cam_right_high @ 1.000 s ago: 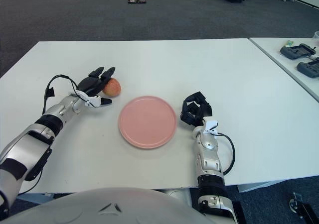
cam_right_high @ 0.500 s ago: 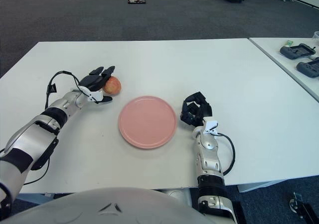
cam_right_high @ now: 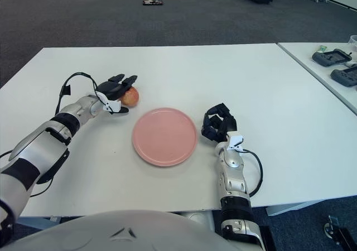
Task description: Put the apple into the plate.
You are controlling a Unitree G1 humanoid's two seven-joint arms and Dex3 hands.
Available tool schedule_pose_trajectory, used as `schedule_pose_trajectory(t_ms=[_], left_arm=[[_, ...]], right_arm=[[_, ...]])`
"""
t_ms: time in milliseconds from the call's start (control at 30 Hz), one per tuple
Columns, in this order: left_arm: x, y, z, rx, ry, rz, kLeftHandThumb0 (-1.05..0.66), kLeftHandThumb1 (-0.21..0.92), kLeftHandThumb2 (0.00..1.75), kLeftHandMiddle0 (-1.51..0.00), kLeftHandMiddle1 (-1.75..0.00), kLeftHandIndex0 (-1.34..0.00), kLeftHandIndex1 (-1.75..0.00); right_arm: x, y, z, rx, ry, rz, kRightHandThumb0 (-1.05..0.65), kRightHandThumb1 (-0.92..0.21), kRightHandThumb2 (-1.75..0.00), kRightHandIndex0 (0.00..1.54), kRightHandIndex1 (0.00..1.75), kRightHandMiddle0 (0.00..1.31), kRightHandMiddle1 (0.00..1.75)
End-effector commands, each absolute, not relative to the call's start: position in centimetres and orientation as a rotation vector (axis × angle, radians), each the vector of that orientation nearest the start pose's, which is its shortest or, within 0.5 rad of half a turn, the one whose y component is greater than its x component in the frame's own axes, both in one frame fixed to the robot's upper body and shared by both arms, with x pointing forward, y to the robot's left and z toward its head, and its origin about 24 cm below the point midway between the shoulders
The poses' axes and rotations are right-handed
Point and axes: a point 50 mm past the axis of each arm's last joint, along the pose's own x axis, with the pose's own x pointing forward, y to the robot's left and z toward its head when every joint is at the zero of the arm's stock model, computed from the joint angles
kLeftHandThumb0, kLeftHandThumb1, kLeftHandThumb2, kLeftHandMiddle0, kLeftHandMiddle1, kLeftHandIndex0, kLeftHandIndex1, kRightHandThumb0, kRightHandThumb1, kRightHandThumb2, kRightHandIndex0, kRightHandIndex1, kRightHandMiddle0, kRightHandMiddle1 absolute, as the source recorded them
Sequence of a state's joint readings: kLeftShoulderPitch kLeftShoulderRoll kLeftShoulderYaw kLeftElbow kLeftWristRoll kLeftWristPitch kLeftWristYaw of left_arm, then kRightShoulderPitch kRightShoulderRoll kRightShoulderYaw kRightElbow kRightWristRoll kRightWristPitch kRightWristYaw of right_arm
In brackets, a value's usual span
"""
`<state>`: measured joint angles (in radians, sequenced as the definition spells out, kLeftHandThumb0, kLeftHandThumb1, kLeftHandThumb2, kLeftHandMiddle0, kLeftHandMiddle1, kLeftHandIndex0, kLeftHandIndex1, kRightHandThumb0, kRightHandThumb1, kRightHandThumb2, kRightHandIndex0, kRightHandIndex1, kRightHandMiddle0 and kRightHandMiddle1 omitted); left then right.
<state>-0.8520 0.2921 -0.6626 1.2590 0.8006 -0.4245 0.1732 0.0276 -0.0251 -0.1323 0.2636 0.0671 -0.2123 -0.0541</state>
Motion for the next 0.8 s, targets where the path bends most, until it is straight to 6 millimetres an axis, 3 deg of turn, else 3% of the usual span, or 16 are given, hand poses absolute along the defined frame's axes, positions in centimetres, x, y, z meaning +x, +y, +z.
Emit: schedule_pose_trajectory(t_ms=[0, 300, 767], left_arm=[[34.0, 12.1, -0.2, 1.550, -0.034, -0.825, -0.96, 0.60, 0.80, 0.00, 0.00, 0.00, -0.16], [34.0, 10.8, 0.4, 1.585, -0.115, -0.883, -0.95, 0.67, 0.76, 0.00, 0.00, 0.00, -0.30], [34.1, 8.2, 1.4, 1.597, -0.236, -0.953, -0.96, 0.69, 0.73, 0.00, 0.00, 0.00, -0.27]], right_arm=[[22.3, -19.2, -2.6, 0.067, 0.185, -0.229, -0.43, -0.46, -1.15, 0.71, 1.69, 0.50, 1.75], [22.2, -19.3, -2.7, 0.058, 0.191, -0.236, -0.43, -0.46, -1.15, 0.70, 1.70, 0.49, 1.75], [22.2, -19.2, -2.6, 0.049, 0.196, -0.251, -0.43, -0.46, -1.15, 0.71, 1.67, 0.50, 1.75]])
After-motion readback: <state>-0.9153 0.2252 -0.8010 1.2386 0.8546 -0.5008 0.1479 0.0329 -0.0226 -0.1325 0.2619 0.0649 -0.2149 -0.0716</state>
